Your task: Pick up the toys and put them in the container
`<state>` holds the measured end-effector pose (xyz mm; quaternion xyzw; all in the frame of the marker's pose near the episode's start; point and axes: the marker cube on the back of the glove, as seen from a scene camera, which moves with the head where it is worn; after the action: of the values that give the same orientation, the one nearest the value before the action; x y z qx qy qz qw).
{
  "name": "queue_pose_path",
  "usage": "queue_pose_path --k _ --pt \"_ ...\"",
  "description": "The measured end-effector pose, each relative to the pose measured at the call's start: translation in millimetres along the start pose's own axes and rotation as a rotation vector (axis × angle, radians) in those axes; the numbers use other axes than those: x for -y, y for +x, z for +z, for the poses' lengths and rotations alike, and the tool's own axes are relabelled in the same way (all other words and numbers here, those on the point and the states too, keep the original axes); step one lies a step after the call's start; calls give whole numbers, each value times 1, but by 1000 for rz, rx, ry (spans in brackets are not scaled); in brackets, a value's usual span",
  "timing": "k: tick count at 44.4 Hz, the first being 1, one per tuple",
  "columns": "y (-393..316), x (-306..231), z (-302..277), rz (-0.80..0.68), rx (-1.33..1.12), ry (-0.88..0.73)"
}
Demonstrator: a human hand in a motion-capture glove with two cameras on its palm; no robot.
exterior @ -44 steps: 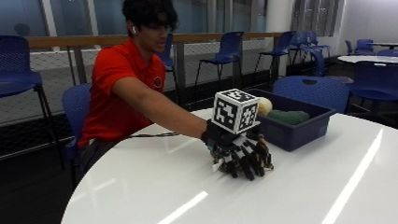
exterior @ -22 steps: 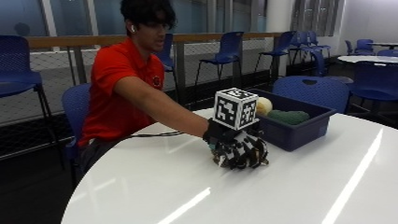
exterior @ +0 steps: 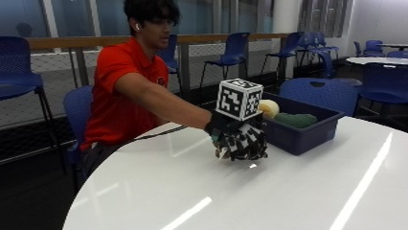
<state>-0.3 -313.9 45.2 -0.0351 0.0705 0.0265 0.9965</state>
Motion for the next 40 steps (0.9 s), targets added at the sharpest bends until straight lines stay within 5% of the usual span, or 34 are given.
queue_pose_path --k 18,40 --pt "-42 -20 -97 -47 10 78" --pt "-229 -46 -178 -263 25 129"
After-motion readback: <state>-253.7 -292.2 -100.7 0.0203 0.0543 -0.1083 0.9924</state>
